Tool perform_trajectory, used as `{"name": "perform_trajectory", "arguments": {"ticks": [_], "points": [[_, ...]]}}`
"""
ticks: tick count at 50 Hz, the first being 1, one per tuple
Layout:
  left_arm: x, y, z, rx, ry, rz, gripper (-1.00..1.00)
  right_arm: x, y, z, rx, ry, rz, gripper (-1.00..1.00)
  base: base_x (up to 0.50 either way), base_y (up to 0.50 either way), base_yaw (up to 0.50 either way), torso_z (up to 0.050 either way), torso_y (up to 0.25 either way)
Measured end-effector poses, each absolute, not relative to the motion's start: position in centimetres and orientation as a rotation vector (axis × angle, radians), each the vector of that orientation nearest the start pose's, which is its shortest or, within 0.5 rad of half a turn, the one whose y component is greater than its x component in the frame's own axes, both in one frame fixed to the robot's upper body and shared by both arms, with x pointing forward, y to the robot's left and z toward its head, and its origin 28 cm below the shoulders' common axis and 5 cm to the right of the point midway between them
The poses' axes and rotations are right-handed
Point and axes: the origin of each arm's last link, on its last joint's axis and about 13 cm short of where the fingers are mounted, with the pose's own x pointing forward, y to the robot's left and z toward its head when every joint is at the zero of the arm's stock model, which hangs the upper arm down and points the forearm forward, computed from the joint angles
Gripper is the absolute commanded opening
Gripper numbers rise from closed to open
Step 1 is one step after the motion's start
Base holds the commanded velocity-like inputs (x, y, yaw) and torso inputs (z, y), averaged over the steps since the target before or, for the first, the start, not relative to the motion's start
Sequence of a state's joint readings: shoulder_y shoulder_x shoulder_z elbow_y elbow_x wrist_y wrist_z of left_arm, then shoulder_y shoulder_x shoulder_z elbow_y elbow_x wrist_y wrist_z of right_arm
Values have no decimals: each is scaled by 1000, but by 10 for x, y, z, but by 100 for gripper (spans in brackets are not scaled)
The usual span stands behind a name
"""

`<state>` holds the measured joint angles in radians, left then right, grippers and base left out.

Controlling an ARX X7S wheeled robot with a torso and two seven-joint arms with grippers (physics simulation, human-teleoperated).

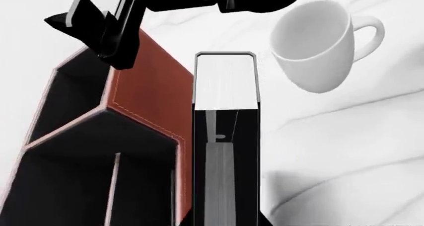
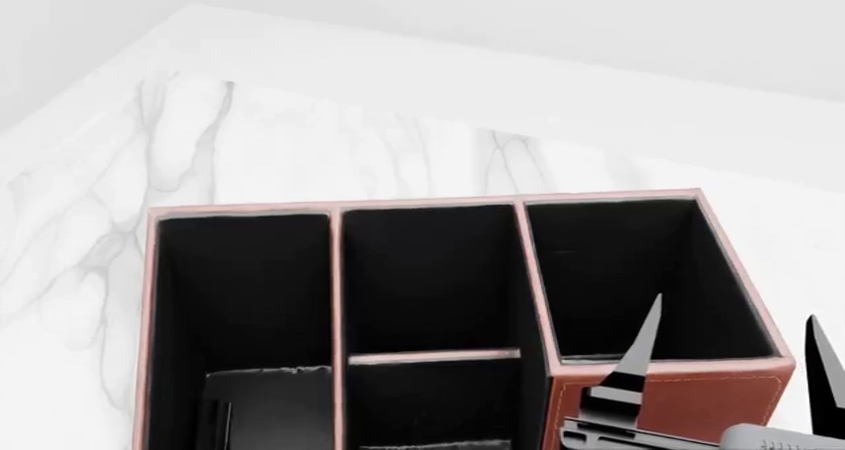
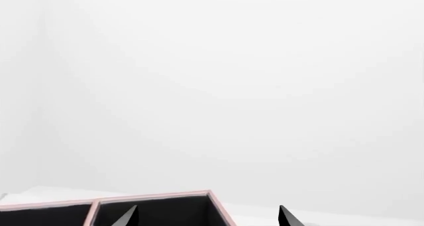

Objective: Pick up the book and place it in the front compartment of the caddy.

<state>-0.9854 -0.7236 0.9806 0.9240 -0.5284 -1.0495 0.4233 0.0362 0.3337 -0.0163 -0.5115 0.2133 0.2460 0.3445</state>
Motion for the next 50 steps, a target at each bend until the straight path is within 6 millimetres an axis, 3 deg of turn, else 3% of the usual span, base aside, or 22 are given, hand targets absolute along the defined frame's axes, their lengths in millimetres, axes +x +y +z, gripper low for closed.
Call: {"name": "perform_trajectory", "arguments": {"ticks": [25,50], "points": [[260,194,245,1025,-89,-1124,-100,208,-144,119,-82,-302,-211,100,0,0,0,0,1],[311,198,243,1092,-203,-991,-100,208,-145,119,-83,-305,-213,100,0,0,0,0,2]]}}
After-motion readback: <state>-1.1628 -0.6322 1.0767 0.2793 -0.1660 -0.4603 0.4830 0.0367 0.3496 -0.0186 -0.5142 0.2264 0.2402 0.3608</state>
